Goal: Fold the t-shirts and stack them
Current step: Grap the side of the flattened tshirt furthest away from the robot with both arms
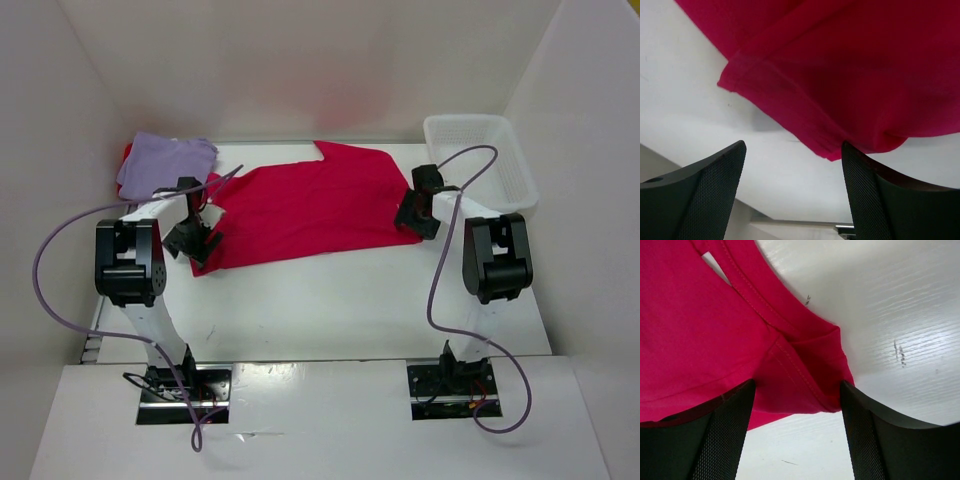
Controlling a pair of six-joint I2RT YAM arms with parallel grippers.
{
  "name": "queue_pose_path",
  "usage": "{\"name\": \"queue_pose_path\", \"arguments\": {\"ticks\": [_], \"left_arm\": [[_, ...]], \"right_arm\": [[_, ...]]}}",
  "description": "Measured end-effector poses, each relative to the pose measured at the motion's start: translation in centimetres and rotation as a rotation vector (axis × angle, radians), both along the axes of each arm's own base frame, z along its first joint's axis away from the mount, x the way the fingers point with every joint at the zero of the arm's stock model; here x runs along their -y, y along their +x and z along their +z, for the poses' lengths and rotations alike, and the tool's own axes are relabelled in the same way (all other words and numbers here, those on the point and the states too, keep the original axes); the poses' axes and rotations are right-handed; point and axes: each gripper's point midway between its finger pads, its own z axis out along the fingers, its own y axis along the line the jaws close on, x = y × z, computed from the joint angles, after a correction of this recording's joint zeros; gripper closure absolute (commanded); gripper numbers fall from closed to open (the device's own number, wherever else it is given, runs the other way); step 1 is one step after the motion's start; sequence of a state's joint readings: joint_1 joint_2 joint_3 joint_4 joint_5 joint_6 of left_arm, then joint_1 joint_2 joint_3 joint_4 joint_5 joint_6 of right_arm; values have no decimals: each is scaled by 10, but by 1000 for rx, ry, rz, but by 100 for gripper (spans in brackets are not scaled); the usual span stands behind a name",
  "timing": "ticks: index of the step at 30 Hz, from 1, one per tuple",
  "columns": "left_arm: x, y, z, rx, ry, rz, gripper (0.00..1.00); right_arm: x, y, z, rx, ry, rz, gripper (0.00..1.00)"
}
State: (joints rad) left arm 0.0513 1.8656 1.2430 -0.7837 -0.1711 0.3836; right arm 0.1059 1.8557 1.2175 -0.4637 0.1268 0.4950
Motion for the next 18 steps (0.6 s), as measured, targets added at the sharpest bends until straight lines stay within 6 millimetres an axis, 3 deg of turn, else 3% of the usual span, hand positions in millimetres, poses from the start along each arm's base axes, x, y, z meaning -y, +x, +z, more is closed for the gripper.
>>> {"name": "queue_pose_path", "arguments": {"ticks": [4,7,11,12,15,18], "left_arm": [[9,10,-3,19,-52,-4,17],[14,13,-7,16,-79,9,36],[21,13,-9,8,-119,14,71],[23,14,-10,8,-126,13,84],[23,16,-10,11,-130,13,99],[23,17,-10,11,-131,13,100]], "right_arm": [[-1,-1,-7,-14,19,-12,26],[-2,-1,-10,-8,26,-27,26],[-1,-2,-9,11,32,-46,26],[0,-4,-8,15,30,-56,26],[5,-13,-9,9,15,-81,26],[10,-18,-11,4,-5,-101,53]]}}
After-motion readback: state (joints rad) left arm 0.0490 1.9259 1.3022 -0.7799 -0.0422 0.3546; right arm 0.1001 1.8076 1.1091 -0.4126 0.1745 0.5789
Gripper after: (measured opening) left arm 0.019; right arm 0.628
